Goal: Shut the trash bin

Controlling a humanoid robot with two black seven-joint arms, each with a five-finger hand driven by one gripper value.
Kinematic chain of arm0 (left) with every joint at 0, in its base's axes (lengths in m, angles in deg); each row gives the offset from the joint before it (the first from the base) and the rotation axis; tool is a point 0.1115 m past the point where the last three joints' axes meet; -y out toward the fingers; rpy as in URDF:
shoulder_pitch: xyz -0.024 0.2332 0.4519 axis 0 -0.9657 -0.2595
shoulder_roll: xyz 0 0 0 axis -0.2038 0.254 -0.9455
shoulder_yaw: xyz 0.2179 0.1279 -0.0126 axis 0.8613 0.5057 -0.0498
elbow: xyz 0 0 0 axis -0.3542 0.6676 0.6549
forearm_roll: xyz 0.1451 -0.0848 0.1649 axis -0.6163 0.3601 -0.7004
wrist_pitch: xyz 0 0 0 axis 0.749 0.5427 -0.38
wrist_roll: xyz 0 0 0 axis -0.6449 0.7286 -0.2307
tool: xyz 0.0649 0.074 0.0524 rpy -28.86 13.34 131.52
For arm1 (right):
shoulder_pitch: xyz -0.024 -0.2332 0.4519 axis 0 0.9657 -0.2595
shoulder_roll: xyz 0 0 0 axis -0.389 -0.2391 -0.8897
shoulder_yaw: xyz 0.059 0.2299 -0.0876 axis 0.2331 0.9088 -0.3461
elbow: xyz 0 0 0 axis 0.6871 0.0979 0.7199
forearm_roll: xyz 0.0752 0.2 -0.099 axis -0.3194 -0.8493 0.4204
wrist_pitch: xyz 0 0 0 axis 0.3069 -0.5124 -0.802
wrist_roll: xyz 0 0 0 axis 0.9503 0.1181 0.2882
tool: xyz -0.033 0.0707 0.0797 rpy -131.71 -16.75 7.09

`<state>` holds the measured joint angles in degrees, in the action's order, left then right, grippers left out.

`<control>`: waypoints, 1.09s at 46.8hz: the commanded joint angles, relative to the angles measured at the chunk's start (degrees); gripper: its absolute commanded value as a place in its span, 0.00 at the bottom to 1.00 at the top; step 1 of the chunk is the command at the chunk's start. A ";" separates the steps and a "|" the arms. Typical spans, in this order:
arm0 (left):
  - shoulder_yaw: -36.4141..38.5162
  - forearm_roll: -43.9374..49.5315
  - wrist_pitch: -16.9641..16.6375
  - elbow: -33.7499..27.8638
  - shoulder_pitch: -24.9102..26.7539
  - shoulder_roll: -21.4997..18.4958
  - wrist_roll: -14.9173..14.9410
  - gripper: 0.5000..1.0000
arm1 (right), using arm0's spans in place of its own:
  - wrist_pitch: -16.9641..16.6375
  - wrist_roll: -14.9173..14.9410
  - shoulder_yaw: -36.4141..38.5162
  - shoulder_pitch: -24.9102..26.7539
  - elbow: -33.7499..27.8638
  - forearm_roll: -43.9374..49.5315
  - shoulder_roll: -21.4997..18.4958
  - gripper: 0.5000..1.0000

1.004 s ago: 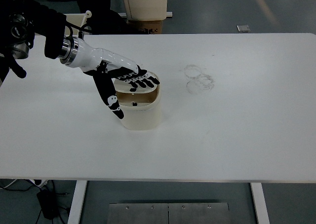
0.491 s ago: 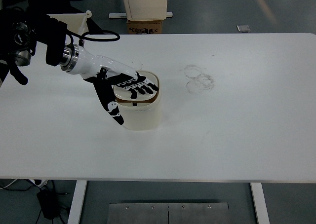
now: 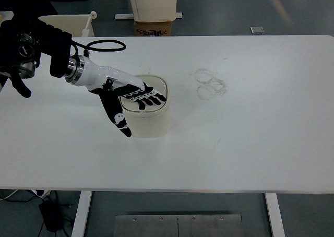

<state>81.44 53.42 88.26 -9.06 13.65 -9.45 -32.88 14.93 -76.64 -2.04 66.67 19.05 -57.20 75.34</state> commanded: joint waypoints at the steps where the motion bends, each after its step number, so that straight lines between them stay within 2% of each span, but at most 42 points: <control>1: 0.10 -0.02 -0.16 0.00 -0.05 -0.04 0.00 1.00 | 0.00 -0.03 0.00 0.00 0.00 0.00 0.00 0.99; 16: 0.10 -0.02 -0.25 0.00 -0.75 -0.13 0.00 1.00 | 0.00 -0.03 0.00 0.00 0.00 -0.08 0.00 0.99; 24: -0.60 0.51 -0.25 0.53 2.58 -0.39 -0.26 1.00 | 0.00 -0.03 0.00 0.00 0.00 0.00 0.00 0.99; 31: -1.39 2.27 -0.43 2.11 4.35 -2.24 -0.35 1.00 | 0.00 -0.03 0.00 0.00 0.00 0.00 0.00 0.99; 36: -6.21 2.36 -0.86 4.92 4.00 -2.41 -0.52 1.00 | 0.00 -0.03 0.00 0.00 0.00 0.00 0.00 0.99; 40: -12.01 3.32 -3.32 7.29 3.21 -2.68 -0.88 1.00 | -0.09 -0.03 0.00 0.00 0.00 0.00 0.00 0.99; 48: -22.03 9.73 -5.96 12.47 -1.27 -4.70 -0.96 1.00 | 0.00 0.06 0.00 0.00 0.00 0.00 0.00 0.99; 51: -26.08 11.49 -6.49 15.46 -3.56 -4.70 -1.84 1.00 | 0.00 -0.03 0.00 0.00 0.00 0.00 0.00 0.99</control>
<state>58.98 63.35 82.17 3.85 11.98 -14.12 -33.95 14.93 -76.64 -2.04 66.65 19.06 -57.20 75.34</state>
